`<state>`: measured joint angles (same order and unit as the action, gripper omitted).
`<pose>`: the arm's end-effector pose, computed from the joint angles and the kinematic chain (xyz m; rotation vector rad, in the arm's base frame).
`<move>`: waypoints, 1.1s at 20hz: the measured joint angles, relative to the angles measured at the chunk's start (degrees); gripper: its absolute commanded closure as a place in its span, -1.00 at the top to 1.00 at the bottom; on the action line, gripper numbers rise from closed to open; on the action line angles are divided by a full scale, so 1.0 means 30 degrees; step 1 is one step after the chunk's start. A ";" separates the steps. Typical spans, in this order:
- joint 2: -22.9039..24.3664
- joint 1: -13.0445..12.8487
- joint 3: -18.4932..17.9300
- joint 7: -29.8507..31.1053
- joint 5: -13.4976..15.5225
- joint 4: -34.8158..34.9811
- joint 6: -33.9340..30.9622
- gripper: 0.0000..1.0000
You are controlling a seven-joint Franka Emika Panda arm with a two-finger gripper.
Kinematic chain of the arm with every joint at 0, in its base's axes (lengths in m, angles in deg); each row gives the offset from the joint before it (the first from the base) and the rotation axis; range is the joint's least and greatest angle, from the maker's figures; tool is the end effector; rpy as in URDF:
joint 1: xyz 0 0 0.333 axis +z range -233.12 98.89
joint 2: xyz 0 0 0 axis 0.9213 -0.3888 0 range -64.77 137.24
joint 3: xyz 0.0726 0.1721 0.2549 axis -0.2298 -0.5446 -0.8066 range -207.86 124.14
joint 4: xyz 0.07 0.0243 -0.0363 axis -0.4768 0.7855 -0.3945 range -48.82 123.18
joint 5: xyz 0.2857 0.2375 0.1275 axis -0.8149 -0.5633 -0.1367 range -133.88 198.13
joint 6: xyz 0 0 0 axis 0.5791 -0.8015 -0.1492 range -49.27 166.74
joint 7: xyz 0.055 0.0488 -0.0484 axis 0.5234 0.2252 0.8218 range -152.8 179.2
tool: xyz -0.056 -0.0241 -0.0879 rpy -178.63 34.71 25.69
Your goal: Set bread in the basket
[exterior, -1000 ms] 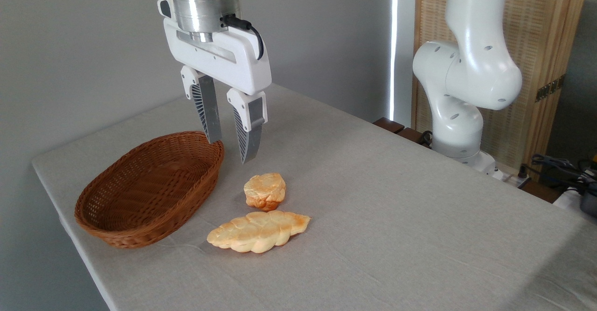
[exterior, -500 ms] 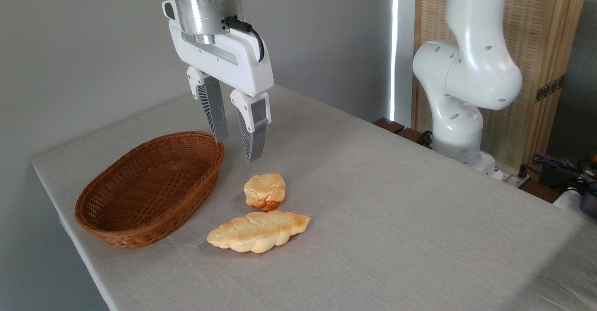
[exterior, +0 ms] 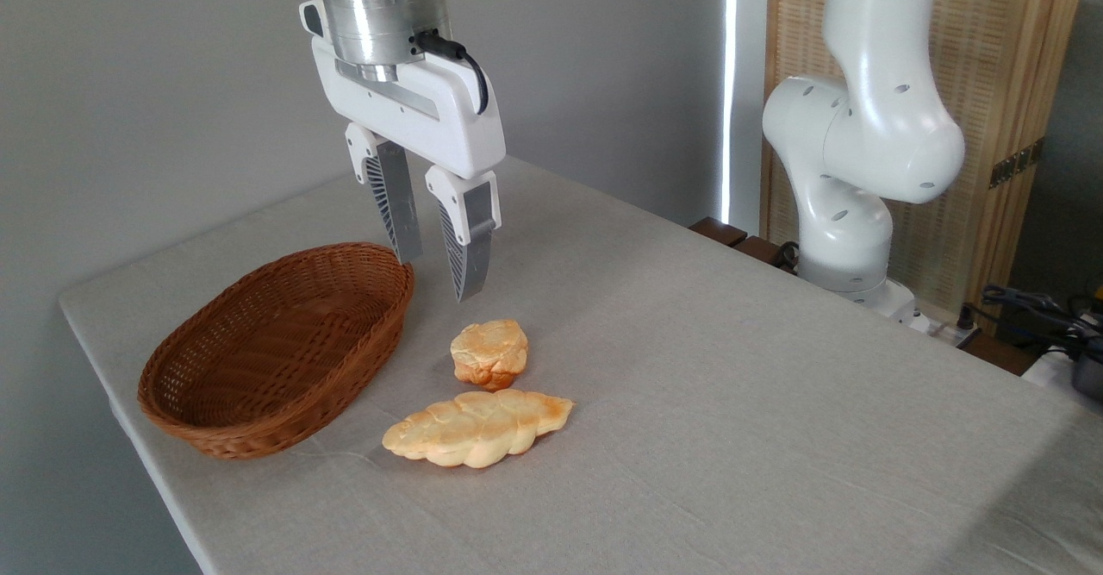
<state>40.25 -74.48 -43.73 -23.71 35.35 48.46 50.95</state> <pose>0.5402 -0.0565 0.5836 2.8891 -1.1074 0.0748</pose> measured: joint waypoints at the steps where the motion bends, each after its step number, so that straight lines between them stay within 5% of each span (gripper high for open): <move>1: -0.0009 0.0000 0.0000 -0.0001 0.0000 0.0001 0.0000 1.00; 9: -0.0114 -0.0171 0.0138 -0.0013 0.0000 0.1428 0.0128 1.00; 22: 0.0013 -0.2112 0.0266 -0.0016 0.0002 0.6339 0.5282 1.00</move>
<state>40.29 -80.82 -42.93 -23.75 35.36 67.48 66.79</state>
